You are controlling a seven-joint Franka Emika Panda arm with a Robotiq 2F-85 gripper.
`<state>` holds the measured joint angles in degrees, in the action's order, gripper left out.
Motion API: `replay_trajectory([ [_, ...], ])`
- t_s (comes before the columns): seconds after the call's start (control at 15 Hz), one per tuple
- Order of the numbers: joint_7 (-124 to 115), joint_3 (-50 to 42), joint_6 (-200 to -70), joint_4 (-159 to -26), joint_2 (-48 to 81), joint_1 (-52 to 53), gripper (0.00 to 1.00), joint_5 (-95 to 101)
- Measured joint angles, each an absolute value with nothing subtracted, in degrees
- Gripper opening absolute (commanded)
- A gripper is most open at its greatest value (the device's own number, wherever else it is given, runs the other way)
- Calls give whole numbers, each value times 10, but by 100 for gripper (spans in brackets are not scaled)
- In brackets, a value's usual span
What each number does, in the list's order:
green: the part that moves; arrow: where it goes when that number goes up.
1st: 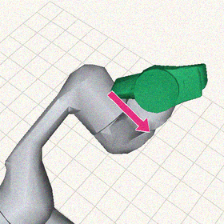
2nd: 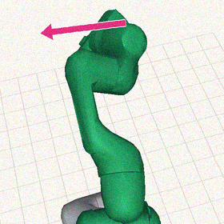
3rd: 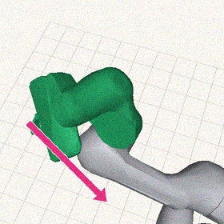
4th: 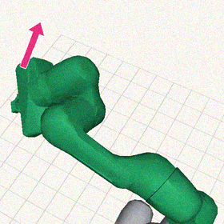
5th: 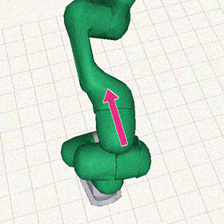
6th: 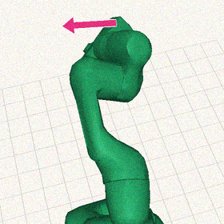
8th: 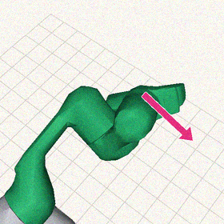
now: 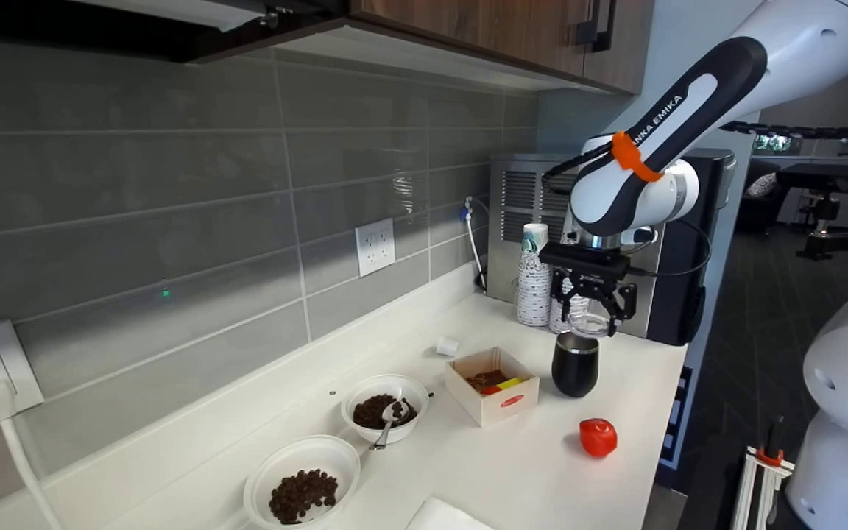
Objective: Put the clear lid on the black thermos.
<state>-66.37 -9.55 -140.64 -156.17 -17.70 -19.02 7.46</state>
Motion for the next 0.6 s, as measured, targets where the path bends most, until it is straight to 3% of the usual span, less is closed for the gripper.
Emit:
replay_trajectory([
  [0.6,-664,-89,-1459,-1567,-147,-196,67,74],
])
